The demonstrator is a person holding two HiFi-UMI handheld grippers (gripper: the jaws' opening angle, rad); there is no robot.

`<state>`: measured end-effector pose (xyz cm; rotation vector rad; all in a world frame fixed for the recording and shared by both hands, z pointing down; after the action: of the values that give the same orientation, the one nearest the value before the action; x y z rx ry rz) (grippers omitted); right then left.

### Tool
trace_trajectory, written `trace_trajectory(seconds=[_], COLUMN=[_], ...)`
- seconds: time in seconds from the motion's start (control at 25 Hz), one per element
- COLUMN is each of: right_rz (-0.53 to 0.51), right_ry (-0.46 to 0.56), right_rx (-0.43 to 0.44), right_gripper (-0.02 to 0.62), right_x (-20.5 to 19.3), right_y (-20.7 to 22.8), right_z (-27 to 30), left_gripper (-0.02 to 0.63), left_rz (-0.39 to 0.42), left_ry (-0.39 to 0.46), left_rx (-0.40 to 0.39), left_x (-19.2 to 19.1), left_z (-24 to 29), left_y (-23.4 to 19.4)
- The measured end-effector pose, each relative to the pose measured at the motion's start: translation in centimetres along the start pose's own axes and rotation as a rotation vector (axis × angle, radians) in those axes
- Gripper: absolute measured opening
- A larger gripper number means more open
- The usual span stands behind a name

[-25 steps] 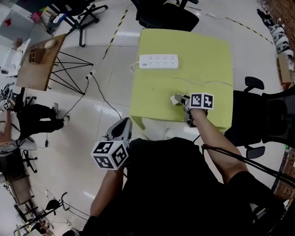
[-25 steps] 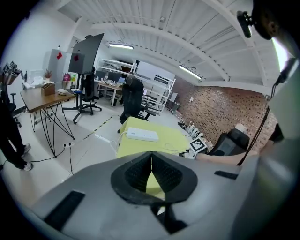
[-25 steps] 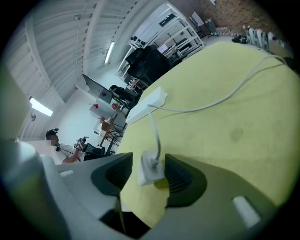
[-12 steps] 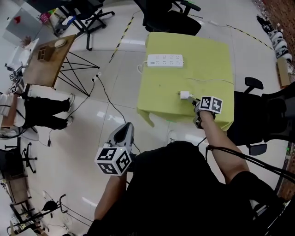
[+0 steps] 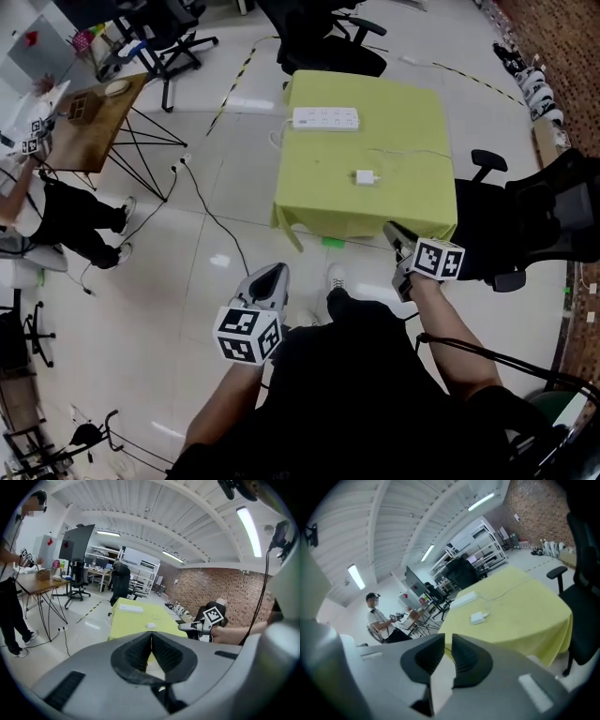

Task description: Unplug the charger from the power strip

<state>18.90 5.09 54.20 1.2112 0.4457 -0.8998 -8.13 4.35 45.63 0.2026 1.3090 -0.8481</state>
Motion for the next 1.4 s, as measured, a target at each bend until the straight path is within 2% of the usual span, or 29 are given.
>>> trace_trajectory(seconds=[0.04,0.08,0.2,0.32,0.44,0.64,1.0,1.2,1.4], right_rz=[-0.042,-0.084,-0.17,-0.227,-0.307,-0.442,-0.485,-0.487,-0.491], right_ry=[0.015,0.02,0.007,0.057,0.111,0.132,0.112,0.108,0.111], right_rx=[0.033,0.063,0.125,0.174,0.225,0.303,0.351,0.36,0.39], right_gripper=[0.016,0.003,0.002,0.002,0.002,0.002,0.002,0.002,0.002], right_x=[0.0,-0.2,-1.9,-1.6,-0.4,1.0,-0.8,-2.5,-3.8], right_y=[-1.6,-3.1,-6.6,-9.6,-12.8,-16.1,-14.0,-12.0,-11.4], right_z=[-1.2,-2.3,-5.2,-7.2,-8.8,-11.8,-23.4,-28.9,-32.2], left_gripper=[0.008,0.008,0.008,0.008,0.008,0.008,0.008,0.008,0.008], left_rz=[-0.008,-0.015,-0.022,-0.003,0.001,0.028,0.005,0.044,0.057], left_ry=[-0.006,-0.011,-0.013,-0.008,-0.004,0.032,0.089,0.071,0.059], left_rx=[-0.021,-0.041,-0.103,-0.141,-0.133,-0.1,-0.014,-0.028,-0.025], left_x=[-0.6,-1.2,-2.4,-2.8,-2.9,-2.4,-5.3,-7.8,-9.9], left_z=[-0.2,-0.4,-1.7,-2.7,-3.8,-5.1,-7.9,-9.6,-11.1], left_y=[0.7,1.3,3.2,4.4,5.2,7.0,14.9,20.4,24.0])
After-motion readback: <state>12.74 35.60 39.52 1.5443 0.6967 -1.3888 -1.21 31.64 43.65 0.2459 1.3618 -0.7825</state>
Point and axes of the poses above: the fingertips, and each gripper's own axes: z forward along the fingers, y to its right, x out of its top, the point moved 1 cm from there along -z, backward along the fingers, and after that the axes turned 12 degrees about y, right-handed, at the moved point
